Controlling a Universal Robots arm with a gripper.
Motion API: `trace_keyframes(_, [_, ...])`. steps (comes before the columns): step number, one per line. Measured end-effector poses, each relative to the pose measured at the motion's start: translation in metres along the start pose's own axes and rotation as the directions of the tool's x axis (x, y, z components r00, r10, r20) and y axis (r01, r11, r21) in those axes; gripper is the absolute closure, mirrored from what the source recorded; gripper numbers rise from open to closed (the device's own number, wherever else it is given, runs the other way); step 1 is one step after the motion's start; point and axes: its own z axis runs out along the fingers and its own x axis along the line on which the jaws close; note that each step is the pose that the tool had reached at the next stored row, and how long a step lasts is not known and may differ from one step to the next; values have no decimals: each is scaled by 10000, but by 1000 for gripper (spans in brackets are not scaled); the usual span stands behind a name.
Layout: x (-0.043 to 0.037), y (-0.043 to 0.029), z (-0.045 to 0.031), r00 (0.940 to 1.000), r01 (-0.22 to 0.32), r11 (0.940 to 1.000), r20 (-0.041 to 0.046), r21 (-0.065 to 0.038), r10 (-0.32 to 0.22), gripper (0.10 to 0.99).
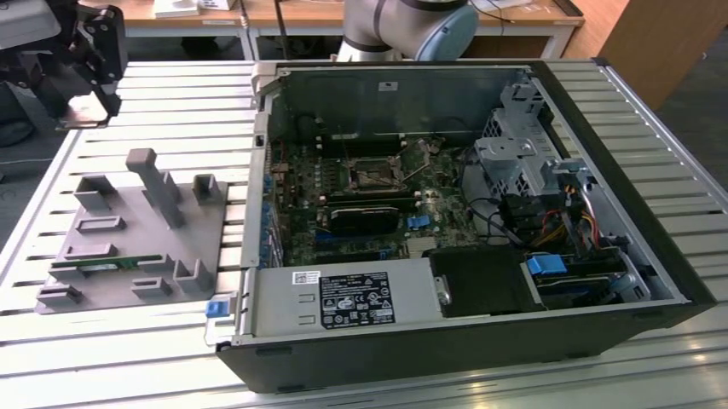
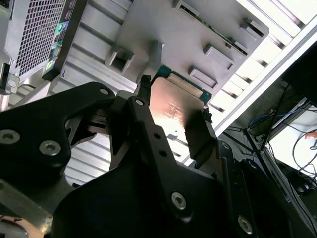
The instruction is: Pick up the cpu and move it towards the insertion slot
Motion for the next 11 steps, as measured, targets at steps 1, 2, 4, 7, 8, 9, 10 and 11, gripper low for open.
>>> trace_keyframes(1, [-11,0,0,10000,0,10000,-1,0,0,557])
trace_keyframes(2, [-22,-1,0,10000,0,10000,0,0,0,557])
trace_keyframes(4, [-45,-1,-1,10000,0,10000,-1,1,0,557])
trace_keyframes(7, [-80,-2,-1,10000,0,10000,0,0,0,557])
trace_keyframes(8, [-92,-2,0,10000,1,10000,0,0,-1,557])
trace_keyframes(9, [-104,-3,0,10000,0,10000,0,0,0,557])
trace_keyframes(10, [-115,-3,0,10000,0,10000,0,0,0,557])
trace_keyframes(11, [-125,-3,-1,10000,0,10000,-1,1,0,557])
